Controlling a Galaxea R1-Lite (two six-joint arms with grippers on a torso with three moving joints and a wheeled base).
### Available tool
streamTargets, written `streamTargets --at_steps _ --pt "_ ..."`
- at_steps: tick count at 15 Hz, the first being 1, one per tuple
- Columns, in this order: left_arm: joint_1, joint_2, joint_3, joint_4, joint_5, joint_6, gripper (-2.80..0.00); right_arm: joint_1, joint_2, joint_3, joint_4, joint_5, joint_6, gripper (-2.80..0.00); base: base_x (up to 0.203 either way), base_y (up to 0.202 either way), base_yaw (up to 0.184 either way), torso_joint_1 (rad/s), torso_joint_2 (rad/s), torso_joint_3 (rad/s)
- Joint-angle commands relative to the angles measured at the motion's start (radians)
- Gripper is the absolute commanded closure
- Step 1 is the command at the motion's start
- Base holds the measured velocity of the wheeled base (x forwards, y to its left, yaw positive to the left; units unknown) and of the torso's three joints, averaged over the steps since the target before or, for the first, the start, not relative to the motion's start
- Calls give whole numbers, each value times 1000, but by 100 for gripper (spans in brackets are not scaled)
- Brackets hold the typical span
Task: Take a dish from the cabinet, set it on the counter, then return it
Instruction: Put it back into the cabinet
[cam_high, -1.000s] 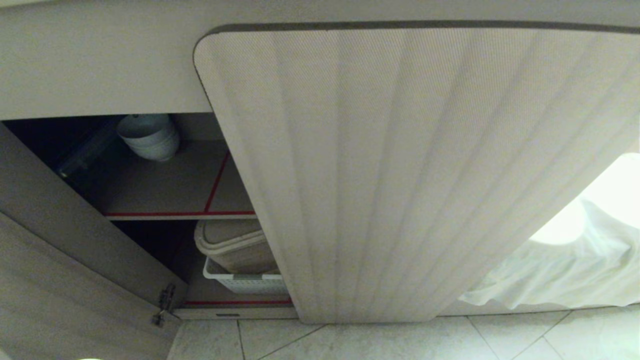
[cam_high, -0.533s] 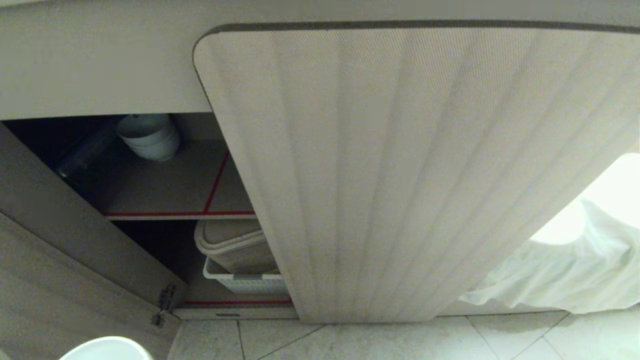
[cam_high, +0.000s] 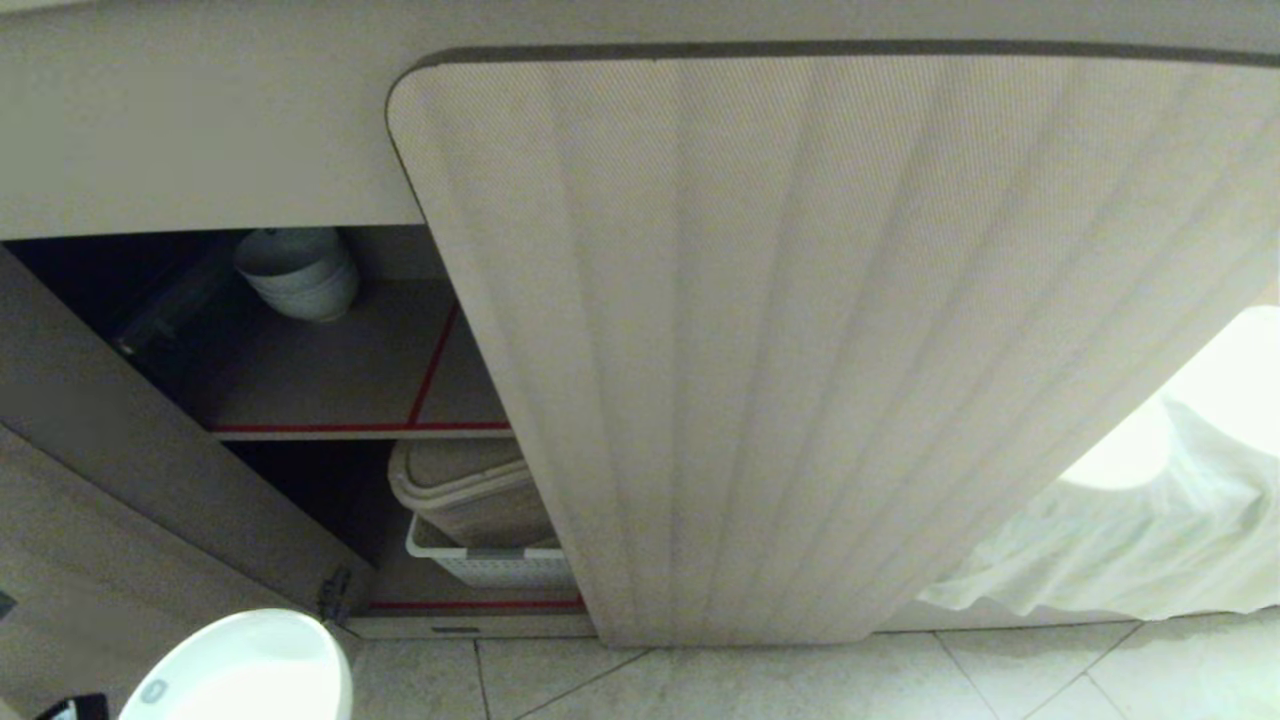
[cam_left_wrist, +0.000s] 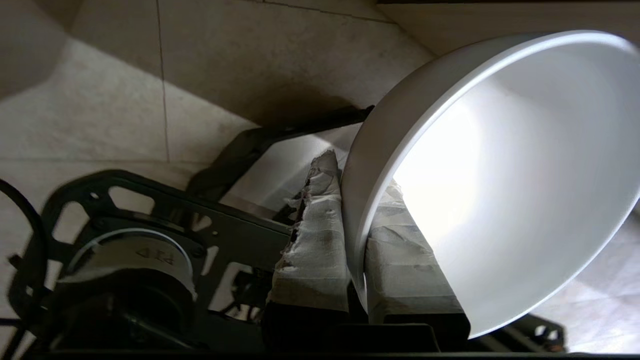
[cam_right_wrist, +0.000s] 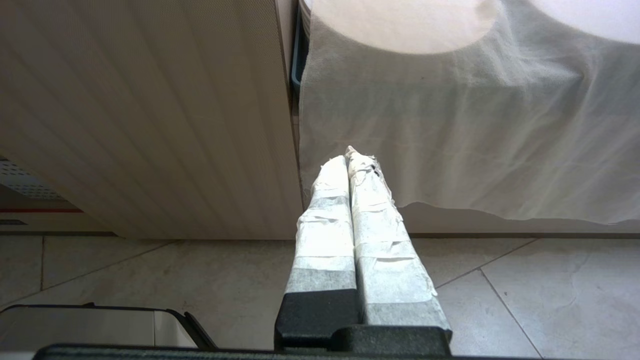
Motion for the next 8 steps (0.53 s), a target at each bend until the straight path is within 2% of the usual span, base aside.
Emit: streamTargets --at_steps 1,4,8 --pt "1 27 0 -21 3 -33 0 1 0 0 0 0 1 0 0 0 0 0 0 0" --pt "4 49 1 -135 9 -108 0 0 0 0 0 0 1 0 0 0 0 0 0 0" --pt "15 89 56 -267 32 -119 0 1 0 0 0 0 1 0 0 0 0 0 0 0"
